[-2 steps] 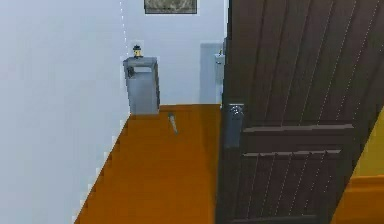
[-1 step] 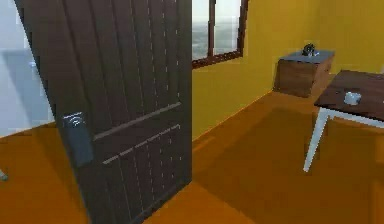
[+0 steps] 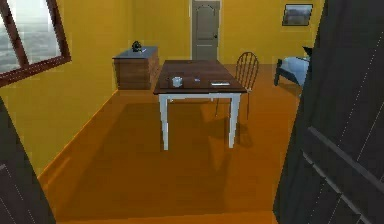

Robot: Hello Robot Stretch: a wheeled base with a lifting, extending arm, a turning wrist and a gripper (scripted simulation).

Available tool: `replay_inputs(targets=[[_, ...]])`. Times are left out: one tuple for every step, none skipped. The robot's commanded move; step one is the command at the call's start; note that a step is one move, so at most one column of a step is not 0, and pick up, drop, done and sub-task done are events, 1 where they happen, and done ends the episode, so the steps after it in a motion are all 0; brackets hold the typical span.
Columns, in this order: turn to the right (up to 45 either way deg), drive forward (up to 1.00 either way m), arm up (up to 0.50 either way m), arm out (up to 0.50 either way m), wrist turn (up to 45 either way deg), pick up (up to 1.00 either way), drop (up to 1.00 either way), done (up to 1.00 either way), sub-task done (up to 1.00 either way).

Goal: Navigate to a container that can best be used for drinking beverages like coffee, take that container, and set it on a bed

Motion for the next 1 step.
replay_inputs(targets=[[9.0, 0.00, 0.00, 0.00, 0.0, 0.00, 0.00, 0.00, 0.00]])
